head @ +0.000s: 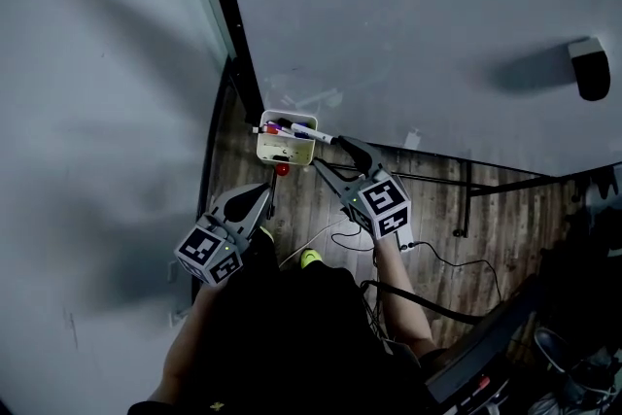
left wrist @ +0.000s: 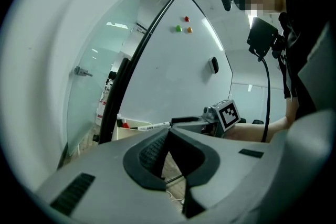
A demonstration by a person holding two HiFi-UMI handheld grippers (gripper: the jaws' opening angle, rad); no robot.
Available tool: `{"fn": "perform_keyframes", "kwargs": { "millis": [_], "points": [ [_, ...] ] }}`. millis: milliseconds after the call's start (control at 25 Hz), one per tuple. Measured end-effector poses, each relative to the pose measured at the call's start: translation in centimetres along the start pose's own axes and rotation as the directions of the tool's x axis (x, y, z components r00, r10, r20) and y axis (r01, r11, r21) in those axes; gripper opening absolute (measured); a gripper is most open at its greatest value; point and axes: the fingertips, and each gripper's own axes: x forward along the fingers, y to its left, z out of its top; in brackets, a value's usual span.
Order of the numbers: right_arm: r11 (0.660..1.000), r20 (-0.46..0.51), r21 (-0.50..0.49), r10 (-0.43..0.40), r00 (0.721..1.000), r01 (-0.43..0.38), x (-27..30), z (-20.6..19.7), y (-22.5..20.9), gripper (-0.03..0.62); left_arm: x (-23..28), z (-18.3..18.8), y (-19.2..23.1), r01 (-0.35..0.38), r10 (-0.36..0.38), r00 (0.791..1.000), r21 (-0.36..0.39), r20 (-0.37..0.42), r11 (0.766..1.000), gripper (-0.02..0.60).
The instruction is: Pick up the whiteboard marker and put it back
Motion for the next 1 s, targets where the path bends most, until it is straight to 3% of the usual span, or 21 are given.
{"fn": "perform_keyframes", "kwargs": {
  "millis": [240, 320, 520, 760, 1000],
  "points": [
    [1.0, -0.014, 0.0, 0.016, 1.0, -0.016, 1.4, -0.4, -0.4, 0.268, -0.6, 0.0, 0.8, -0.016, 0.016, 1.0, -0.012, 0.014, 1.0, 0.025],
    [1.0, -0.014, 0.003, 0.013, 1.0, -0.013, 1.9, -0.5, -0.7, 0.313, -0.7, -0.1, 1.0, -0.013, 0.014, 1.0, -0.011, 0.022, 1.0, 0.025],
    [0.999, -0.035, 0.006, 0.032, 0.999, -0.032, 3.2, -1.0, -1.2, 0.311, -0.6, -0.2, 1.1, -0.009, 0.009, 1.0, -0.023, 0.011, 1.0, 0.025],
    [0.999, -0.036, 0.007, 0.045, 0.998, -0.045, 3.9, -1.2, -1.3, 0.219, -0.8, -0.2, 1.5, -0.013, 0.013, 1.0, -0.031, 0.0, 0.999, 0.025],
    [0.999, -0.041, 0.006, 0.051, 0.998, -0.051, 4.1, -1.2, -1.1, 0.194, -1.1, 0.0, 1.8, -0.023, 0.024, 1.0, -0.03, 0.009, 0.999, 0.025]
  ]
}}
